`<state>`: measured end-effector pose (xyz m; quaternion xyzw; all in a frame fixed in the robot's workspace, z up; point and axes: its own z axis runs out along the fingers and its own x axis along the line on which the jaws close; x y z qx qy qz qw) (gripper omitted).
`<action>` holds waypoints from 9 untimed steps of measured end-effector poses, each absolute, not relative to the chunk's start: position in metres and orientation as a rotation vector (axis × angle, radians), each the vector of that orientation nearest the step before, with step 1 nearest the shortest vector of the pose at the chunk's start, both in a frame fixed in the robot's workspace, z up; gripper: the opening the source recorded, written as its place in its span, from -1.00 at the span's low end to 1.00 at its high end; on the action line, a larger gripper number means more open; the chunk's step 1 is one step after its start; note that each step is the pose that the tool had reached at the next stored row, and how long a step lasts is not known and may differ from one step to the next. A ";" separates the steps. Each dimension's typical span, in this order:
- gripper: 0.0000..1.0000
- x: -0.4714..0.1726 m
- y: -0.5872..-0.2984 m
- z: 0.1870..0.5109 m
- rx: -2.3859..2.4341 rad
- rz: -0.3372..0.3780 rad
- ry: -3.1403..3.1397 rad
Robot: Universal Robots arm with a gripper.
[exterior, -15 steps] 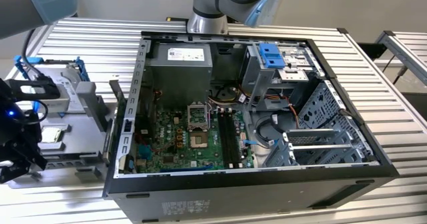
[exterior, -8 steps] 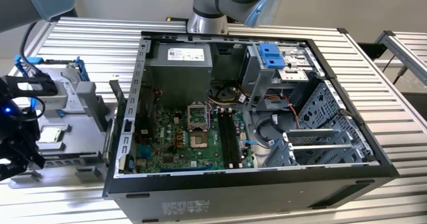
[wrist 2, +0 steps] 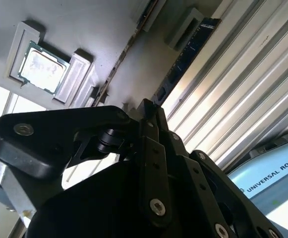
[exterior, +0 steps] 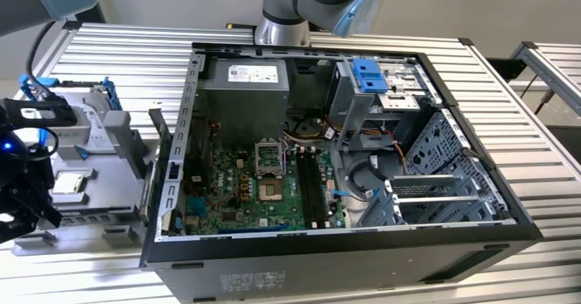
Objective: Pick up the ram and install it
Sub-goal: 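Pick up the ram and move it above insertion slot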
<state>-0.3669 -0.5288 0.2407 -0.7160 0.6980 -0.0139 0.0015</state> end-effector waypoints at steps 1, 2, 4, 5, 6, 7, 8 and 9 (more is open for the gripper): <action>-1.00 -0.367 -0.529 0.243 -2.247 -0.044 2.191; -1.00 -0.367 -0.529 0.245 -2.247 -0.044 2.191; -1.00 -0.367 -0.529 0.249 -2.247 -0.044 2.191; -1.00 -0.367 -0.529 0.252 -2.247 -0.044 2.191; -1.00 -0.367 -0.529 0.254 -2.247 -0.044 2.191; -1.00 -0.367 -0.529 0.257 -2.247 -0.044 2.191; -1.00 -0.367 -0.529 0.259 -2.247 -0.044 2.191; -1.00 -0.367 -0.529 0.262 -2.247 -0.044 2.191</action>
